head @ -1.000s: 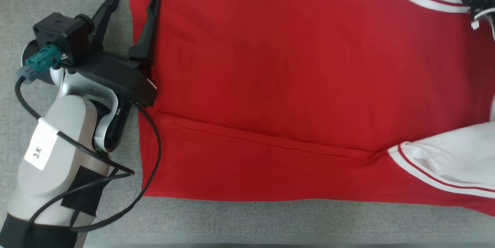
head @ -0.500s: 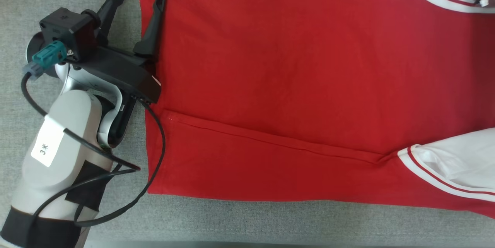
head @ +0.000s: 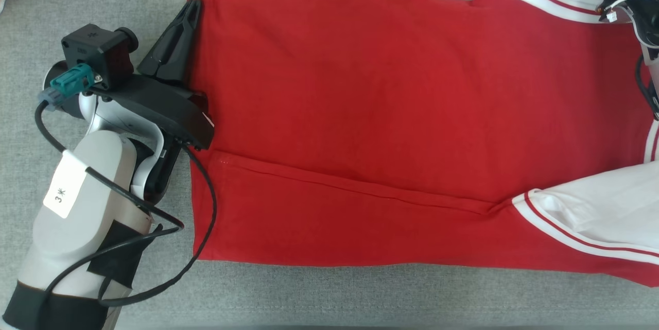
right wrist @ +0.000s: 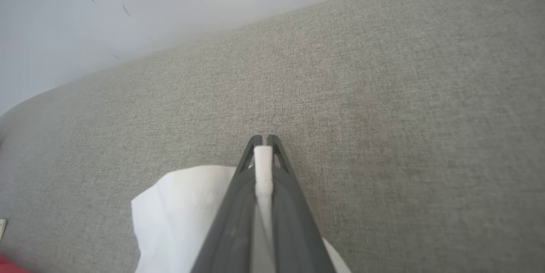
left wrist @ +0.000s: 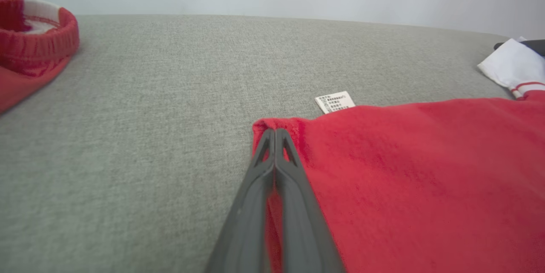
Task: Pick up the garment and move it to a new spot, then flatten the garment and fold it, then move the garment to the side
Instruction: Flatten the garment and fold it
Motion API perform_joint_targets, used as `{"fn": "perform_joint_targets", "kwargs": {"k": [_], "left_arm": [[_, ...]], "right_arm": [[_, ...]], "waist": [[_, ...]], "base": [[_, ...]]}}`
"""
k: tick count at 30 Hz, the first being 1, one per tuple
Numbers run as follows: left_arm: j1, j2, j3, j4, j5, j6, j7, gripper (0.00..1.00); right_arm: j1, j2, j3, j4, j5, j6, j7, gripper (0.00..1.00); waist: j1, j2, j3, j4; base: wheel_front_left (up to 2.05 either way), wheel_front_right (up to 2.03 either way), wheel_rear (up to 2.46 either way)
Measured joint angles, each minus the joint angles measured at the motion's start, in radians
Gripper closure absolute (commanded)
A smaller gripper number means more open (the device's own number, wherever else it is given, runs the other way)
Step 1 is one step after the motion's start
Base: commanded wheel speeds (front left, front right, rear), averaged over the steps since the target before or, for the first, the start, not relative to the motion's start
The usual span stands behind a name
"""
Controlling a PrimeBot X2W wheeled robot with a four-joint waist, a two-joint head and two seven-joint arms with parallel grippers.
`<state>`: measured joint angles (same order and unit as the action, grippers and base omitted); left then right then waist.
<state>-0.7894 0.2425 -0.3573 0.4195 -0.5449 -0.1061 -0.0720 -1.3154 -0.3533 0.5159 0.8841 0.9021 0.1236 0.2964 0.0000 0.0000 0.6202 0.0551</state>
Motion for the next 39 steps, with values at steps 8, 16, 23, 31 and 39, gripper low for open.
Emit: {"fn": "perform_joint_targets", "kwargs": {"k": [8,16,23,31,39], "left_arm": [[0.004,0.008,-0.001,0.016,-0.003,-0.006,-0.004,1.00],[0.034,0.035,0.001,0.011,-0.009,-0.010,-0.044,1.00],[0.103,0.058,-0.008,-0.001,-0.017,-0.017,-0.079,1.00],[0.215,0.097,-0.005,-0.007,-0.059,-0.017,-0.125,1.00],[0.297,0.100,-0.019,-0.006,-0.088,-0.018,-0.141,1.00]], "right_arm": [[0.013,-0.004,0.015,-0.030,0.040,0.000,-0.066,1.00],[0.052,-0.016,0.050,-0.104,0.079,0.000,-0.148,1.00],[0.142,-0.039,0.101,-0.214,0.133,0.000,-0.230,1.00],[0.268,-0.101,0.165,-0.353,0.190,0.000,-0.336,1.00],[0.401,-0.177,0.228,-0.424,0.245,0.000,-0.408,1.00]], "waist": [[0.0001,0.0001,-0.021,-0.012],[0.0001,0.0000,-0.054,-0.024],[0.0000,0.0000,-0.095,-0.038],[0.0000,0.0000,-0.161,-0.054],[-0.0001,-0.0001,-0.244,-0.067]], "base": [[0.00,0.00,0.00],[0.00,0.00,0.00],[0.00,0.00,0.00],[0.00,0.00,0.00],[0.00,0.00,0.00]]}}
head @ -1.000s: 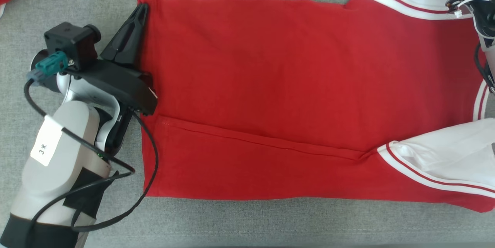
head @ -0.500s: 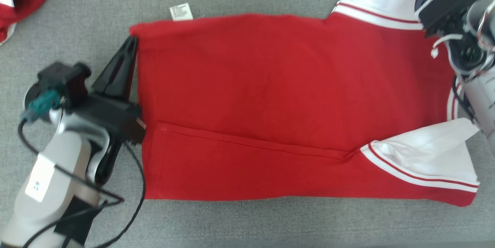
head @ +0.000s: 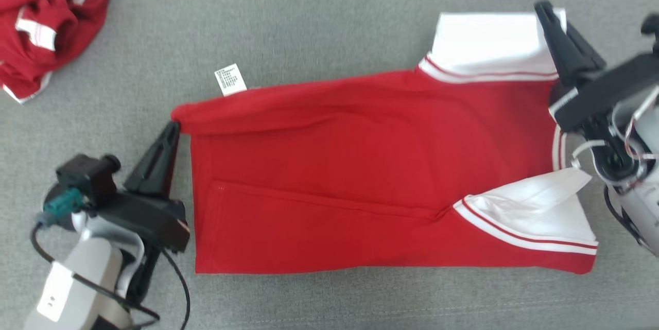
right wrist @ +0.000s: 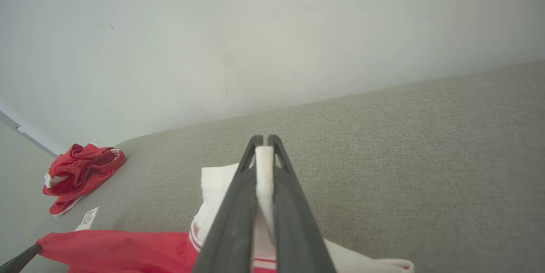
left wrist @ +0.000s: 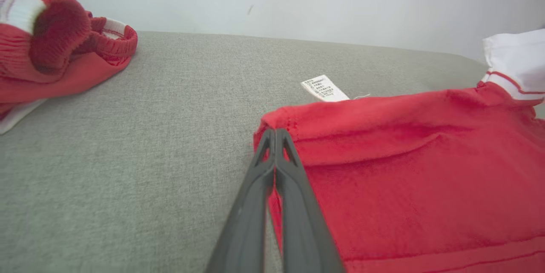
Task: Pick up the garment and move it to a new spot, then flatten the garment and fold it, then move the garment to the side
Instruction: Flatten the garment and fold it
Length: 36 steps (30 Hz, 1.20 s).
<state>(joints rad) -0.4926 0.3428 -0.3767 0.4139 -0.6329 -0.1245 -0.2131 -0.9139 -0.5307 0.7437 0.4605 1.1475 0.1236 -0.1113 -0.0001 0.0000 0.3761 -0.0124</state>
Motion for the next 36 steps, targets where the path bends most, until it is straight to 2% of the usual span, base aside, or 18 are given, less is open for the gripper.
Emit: {"fn": "perform_joint_targets", "kwargs": {"k": [11,20,29,36], "left_arm": [[0.073,0.019,-0.083,0.008,-0.045,0.000,0.017,1.00],[0.099,0.030,-0.106,0.035,-0.060,0.000,0.037,1.00],[0.112,0.029,-0.124,0.042,-0.070,0.000,0.063,1.00],[0.111,0.024,-0.139,0.056,-0.072,0.000,0.071,1.00]], "right_arm": [[0.118,-0.064,0.079,-0.035,0.056,0.000,-0.049,1.00],[0.170,-0.117,0.142,-0.067,0.092,0.000,-0.075,1.00],[0.213,-0.132,0.244,-0.076,0.095,0.000,-0.073,1.00],[0.225,-0.132,0.285,-0.062,0.113,0.000,-0.067,1.00]], "waist": [[-0.0001,0.0000,-0.091,-0.014],[0.0000,0.0000,-0.133,-0.021],[0.0001,0.0000,-0.148,-0.022],[0.0001,0.0000,-0.155,-0.016]], "base": [[0.00,0.00,0.00],[0.00,0.00,0.00],[0.00,0.00,0.00],[0.00,0.00,0.00]]}}
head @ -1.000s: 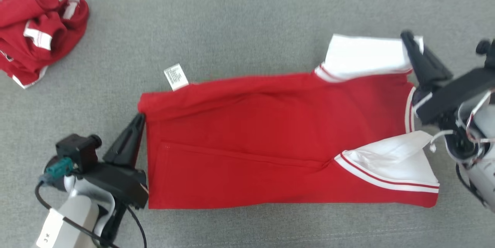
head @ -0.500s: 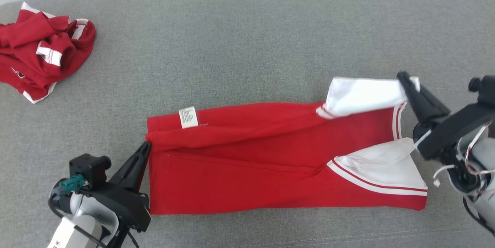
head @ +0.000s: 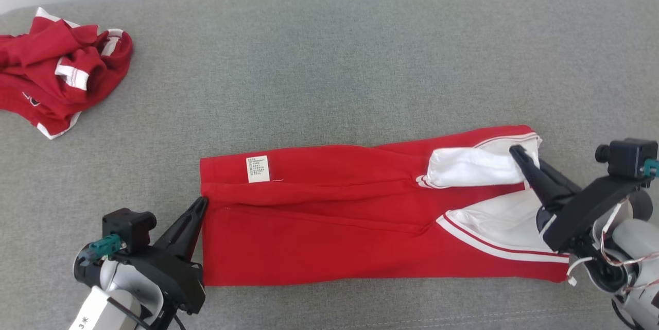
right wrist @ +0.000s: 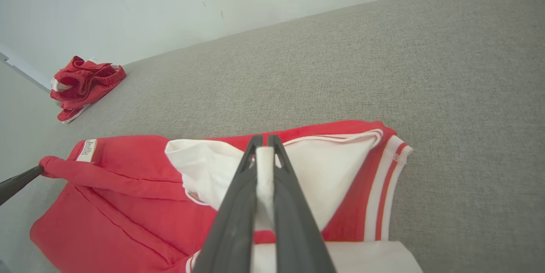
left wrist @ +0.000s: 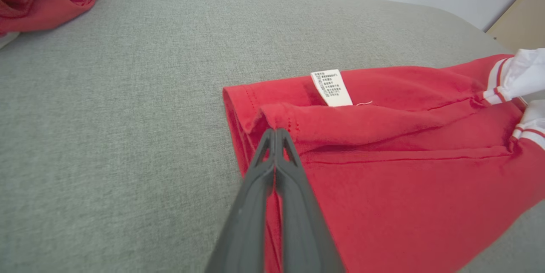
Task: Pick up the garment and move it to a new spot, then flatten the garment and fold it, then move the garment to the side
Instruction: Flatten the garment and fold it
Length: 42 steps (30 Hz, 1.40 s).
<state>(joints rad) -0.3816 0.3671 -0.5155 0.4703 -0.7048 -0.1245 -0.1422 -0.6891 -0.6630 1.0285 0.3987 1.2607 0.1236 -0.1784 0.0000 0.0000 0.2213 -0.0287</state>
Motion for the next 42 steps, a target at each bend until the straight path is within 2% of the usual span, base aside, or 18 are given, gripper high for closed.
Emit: {"fn": "perform_joint_targets", "kwargs": {"k": [9,11,14,15,16,17,18,19,32,42], "left_arm": [[0.000,-0.004,-0.012,0.024,-0.024,0.000,0.016,1.00],[0.001,-0.011,-0.018,0.034,-0.024,0.000,0.024,0.89],[0.001,-0.015,-0.021,0.045,-0.025,0.000,0.032,0.00],[0.001,-0.015,-0.021,0.047,-0.026,0.000,0.034,0.00],[0.002,-0.014,-0.021,0.051,-0.027,0.000,0.034,0.00],[0.002,-0.014,-0.020,0.058,-0.029,0.000,0.034,0.00],[0.005,-0.014,-0.018,0.062,-0.030,0.000,0.034,0.00],[0.009,-0.013,-0.016,0.064,-0.031,0.000,0.034,0.00],[0.053,-0.017,-0.004,0.056,-0.033,0.021,-0.006,0.00],[0.098,-0.024,0.039,-0.009,-0.033,0.065,-0.074,0.00]], "right_arm": [[0.029,-0.005,0.045,0.003,0.035,0.000,0.000,1.00],[0.033,-0.005,0.056,0.004,0.043,0.000,0.001,1.00],[0.040,-0.005,0.076,0.009,0.043,0.000,0.001,1.00],[0.045,-0.005,0.081,0.014,0.044,0.000,0.001,1.00],[0.047,-0.004,0.087,0.020,0.045,0.000,0.002,0.76],[0.048,-0.003,0.092,0.027,0.050,0.000,0.002,0.59],[0.050,-0.003,0.095,0.030,0.054,0.000,0.002,0.16],[0.052,-0.003,0.096,0.034,0.058,0.000,0.001,0.00],[0.117,-0.016,0.128,0.066,0.078,0.000,-0.028,0.00],[0.156,0.020,0.001,0.067,0.123,0.000,-0.071,0.00]], "waist": [[0.0000,0.0000,-0.014,0.006],[0.0000,0.0000,-0.017,0.006],[0.0000,0.0000,-0.021,0.006],[0.0000,0.0000,-0.022,0.006],[0.0000,0.0000,-0.024,0.005],[0.0000,0.0000,-0.027,0.005],[0.0000,0.0000,-0.030,0.004],[0.0000,-0.0001,-0.033,0.004],[0.0000,0.0000,-0.084,0.012],[0.0000,0.0001,-0.119,0.002]], "base": [[0.00,0.00,0.00],[0.00,0.00,0.00],[0.00,0.00,0.00],[0.00,0.00,0.00],[0.00,0.00,0.00],[0.00,0.00,0.00],[0.00,0.00,0.00],[0.00,0.00,0.00],[0.00,0.00,0.00],[0.00,0.00,0.00]]}}
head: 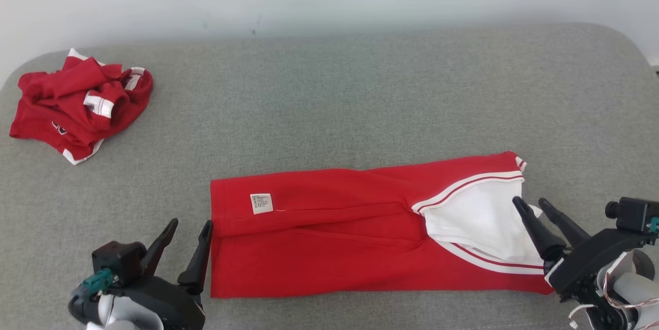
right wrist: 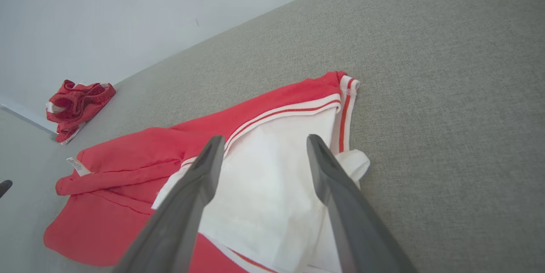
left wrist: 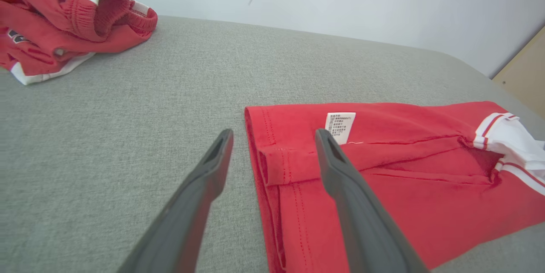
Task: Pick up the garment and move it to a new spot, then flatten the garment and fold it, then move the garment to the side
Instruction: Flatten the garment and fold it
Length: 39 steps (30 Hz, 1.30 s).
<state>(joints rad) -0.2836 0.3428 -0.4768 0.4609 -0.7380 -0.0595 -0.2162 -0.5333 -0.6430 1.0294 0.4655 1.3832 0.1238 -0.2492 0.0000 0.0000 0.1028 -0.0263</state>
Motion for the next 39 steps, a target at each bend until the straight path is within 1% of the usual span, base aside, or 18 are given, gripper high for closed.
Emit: {"fn": "perform_joint_targets", "kwargs": {"k": [3,4,8,11,12,16,18,20,25,30,35,39], "left_arm": [[0.017,-0.003,0.015,-0.023,0.001,0.017,-0.009,0.00],[0.023,-0.004,0.021,-0.029,0.001,0.024,-0.016,0.00],[0.043,-0.006,0.038,-0.057,0.003,0.044,-0.024,0.00],[0.062,-0.007,0.054,-0.080,0.006,0.065,-0.028,0.00],[0.062,-0.007,0.054,-0.080,0.006,0.065,-0.028,0.00],[0.070,-0.014,0.079,-0.110,0.010,0.088,-0.031,0.00],[0.074,-0.015,0.086,-0.122,0.017,0.096,-0.033,0.00],[0.089,-0.019,0.096,-0.134,0.020,0.105,-0.033,0.00],[0.110,-0.022,0.115,-0.161,0.049,0.122,-0.034,0.00],[0.146,-0.024,0.134,-0.193,0.068,0.130,-0.034,0.00],[0.160,-0.025,0.137,-0.216,0.083,0.130,-0.034,0.00],[0.165,-0.025,0.144,-0.230,0.101,0.130,-0.034,0.00]], "right_arm": [[0.016,0.018,-0.066,0.000,-0.001,-0.001,0.000,0.00],[0.023,0.023,-0.096,-0.003,-0.001,-0.011,0.000,0.00],[0.060,0.039,-0.203,-0.035,-0.031,-0.066,0.000,0.00],[0.093,0.045,-0.281,-0.062,-0.065,-0.100,0.000,0.00],[0.093,0.045,-0.281,-0.062,-0.065,-0.100,0.000,0.00],[0.144,0.058,-0.371,-0.118,-0.125,-0.150,0.000,0.00],[0.168,0.071,-0.416,-0.144,-0.159,-0.183,0.000,0.00],[0.194,0.081,-0.454,-0.169,-0.193,-0.206,0.000,0.00],[0.275,0.103,-0.529,-0.214,-0.270,-0.222,0.000,0.00],[0.339,0.108,-0.587,-0.262,-0.347,-0.227,0.000,0.00],[0.374,0.103,-0.580,-0.322,-0.456,-0.228,0.000,0.00],[0.392,0.100,-0.604,-0.363,-0.507,-0.228,0.000,0.00]], "waist": [[0.0000,0.0000,-0.012,-0.008],[-0.0001,0.0001,-0.016,-0.010],[0.0000,0.0000,-0.033,-0.021],[0.0000,0.0000,-0.043,-0.030],[0.0000,0.0000,-0.043,-0.030],[0.0000,0.0000,-0.052,-0.039],[0.0000,0.0000,-0.055,-0.042],[0.0000,0.0000,-0.058,-0.045],[0.0000,0.0000,-0.065,-0.052],[0.0000,0.0000,-0.070,-0.057],[0.0000,0.0000,-0.070,-0.057],[0.0000,0.0000,-0.068,-0.055]], "base": [[0.00,0.00,0.00],[0.00,0.00,0.00],[0.00,0.00,0.00],[0.00,0.00,0.00],[0.00,0.00,0.00],[0.00,0.00,0.00],[0.00,0.00,0.00],[0.00,0.00,0.00],[0.00,0.00,0.00],[0.00,0.00,0.00],[0.00,0.00,0.00],[0.00,0.00,0.00]]}}
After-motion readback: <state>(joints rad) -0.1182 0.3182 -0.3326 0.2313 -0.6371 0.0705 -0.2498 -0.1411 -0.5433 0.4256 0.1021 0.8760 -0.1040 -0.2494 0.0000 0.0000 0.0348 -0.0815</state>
